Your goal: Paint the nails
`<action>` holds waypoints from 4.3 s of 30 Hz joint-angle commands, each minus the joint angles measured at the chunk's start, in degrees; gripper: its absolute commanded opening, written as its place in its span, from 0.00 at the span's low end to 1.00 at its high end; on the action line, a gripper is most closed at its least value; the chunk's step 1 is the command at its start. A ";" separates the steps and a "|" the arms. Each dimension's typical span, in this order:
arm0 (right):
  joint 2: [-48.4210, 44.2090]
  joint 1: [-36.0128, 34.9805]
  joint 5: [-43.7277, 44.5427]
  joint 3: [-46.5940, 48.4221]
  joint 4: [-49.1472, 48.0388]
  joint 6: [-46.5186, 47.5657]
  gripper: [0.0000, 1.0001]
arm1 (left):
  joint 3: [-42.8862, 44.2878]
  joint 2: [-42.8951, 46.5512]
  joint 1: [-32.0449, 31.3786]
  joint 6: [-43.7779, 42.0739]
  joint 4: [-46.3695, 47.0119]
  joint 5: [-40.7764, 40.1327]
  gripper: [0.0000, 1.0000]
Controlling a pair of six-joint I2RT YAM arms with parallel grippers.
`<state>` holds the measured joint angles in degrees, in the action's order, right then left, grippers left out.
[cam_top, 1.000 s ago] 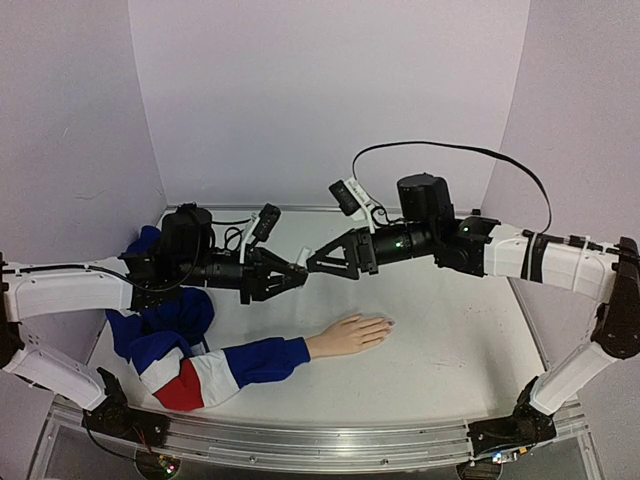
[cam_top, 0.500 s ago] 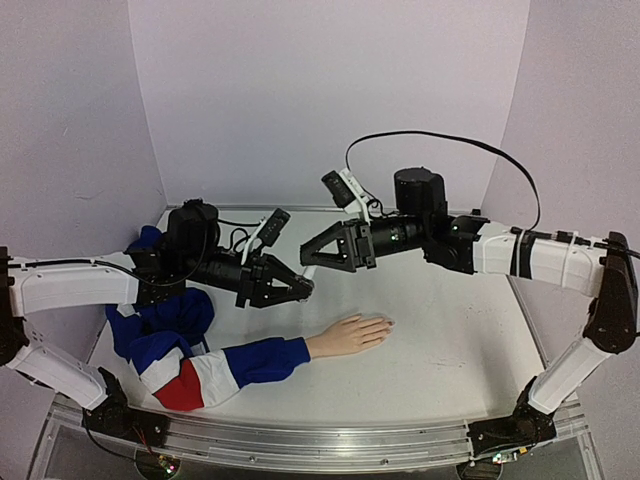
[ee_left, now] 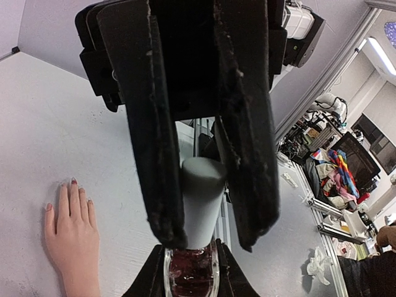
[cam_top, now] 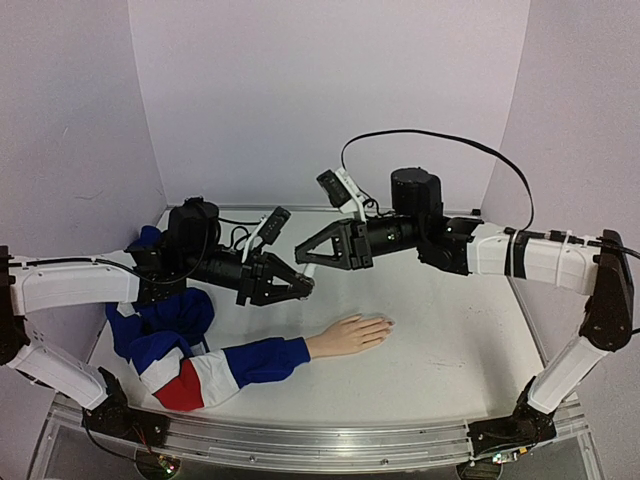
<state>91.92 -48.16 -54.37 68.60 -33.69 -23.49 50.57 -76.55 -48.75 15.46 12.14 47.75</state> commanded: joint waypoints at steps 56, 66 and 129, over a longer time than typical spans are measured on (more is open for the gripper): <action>-0.87 5.99 -5.94 2.24 1.07 0.48 0.70 | 1.27 1.02 0.76 0.82 3.96 -5.17 0.00; 0.80 4.16 -7.70 2.30 -3.47 -1.25 0.55 | 3.50 -0.80 0.78 2.09 3.95 -0.96 0.00; -5.90 -0.50 35.01 2.92 10.05 -6.40 0.76 | -1.70 -0.75 -0.89 -4.56 3.05 -33.30 0.00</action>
<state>90.37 -53.80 -1.67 72.38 -21.21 -36.34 46.44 -81.14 -50.68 8.51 18.83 7.51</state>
